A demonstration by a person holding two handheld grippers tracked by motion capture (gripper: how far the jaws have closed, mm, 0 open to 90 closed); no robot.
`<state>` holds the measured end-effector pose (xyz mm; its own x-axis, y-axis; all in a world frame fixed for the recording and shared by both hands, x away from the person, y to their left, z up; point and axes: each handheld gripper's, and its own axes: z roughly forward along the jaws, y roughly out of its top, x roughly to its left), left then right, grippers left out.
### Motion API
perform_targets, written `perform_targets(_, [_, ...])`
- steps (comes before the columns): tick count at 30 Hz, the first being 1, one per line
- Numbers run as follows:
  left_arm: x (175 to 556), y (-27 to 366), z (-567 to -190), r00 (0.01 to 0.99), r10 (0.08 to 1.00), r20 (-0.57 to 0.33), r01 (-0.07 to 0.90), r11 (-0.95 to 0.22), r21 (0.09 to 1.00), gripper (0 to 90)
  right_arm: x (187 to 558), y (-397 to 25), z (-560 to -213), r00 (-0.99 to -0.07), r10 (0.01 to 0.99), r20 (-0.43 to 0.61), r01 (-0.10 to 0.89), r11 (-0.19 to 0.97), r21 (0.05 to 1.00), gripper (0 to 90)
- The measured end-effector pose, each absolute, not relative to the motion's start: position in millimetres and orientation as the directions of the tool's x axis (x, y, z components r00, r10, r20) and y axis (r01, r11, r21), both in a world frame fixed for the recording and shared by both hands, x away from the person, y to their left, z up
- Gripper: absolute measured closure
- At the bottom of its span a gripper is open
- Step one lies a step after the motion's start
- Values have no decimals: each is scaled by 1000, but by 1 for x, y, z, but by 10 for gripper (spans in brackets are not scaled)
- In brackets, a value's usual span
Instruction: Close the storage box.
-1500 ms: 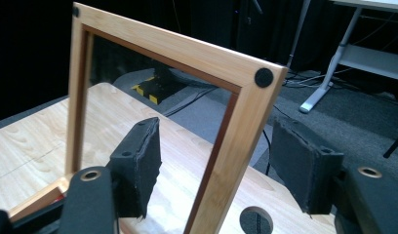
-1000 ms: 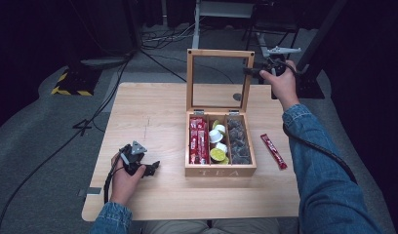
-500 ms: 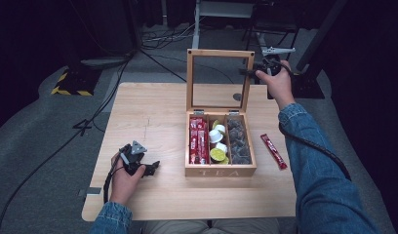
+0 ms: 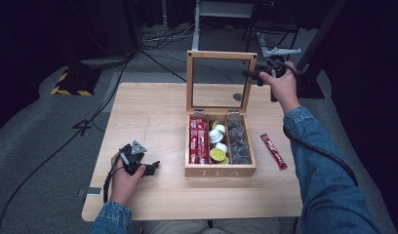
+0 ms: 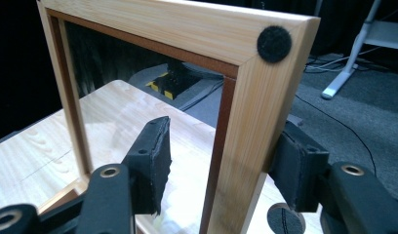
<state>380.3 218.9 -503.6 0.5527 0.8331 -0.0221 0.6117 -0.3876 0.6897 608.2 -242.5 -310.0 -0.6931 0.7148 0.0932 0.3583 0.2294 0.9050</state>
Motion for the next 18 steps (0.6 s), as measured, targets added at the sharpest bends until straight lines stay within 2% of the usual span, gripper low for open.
perform_targets(11, [380, 218, -504, 549, 835, -22, 611, -384, 692, 151, 568, -250, -299, -751, 658, 53, 312, 282, 907, 441])
perform_targets(18, [380, 218, -504, 549, 836, -21, 612, -384, 691, 151, 545, -251, -295, -766, 640, 58, 319, 300, 899, 441])
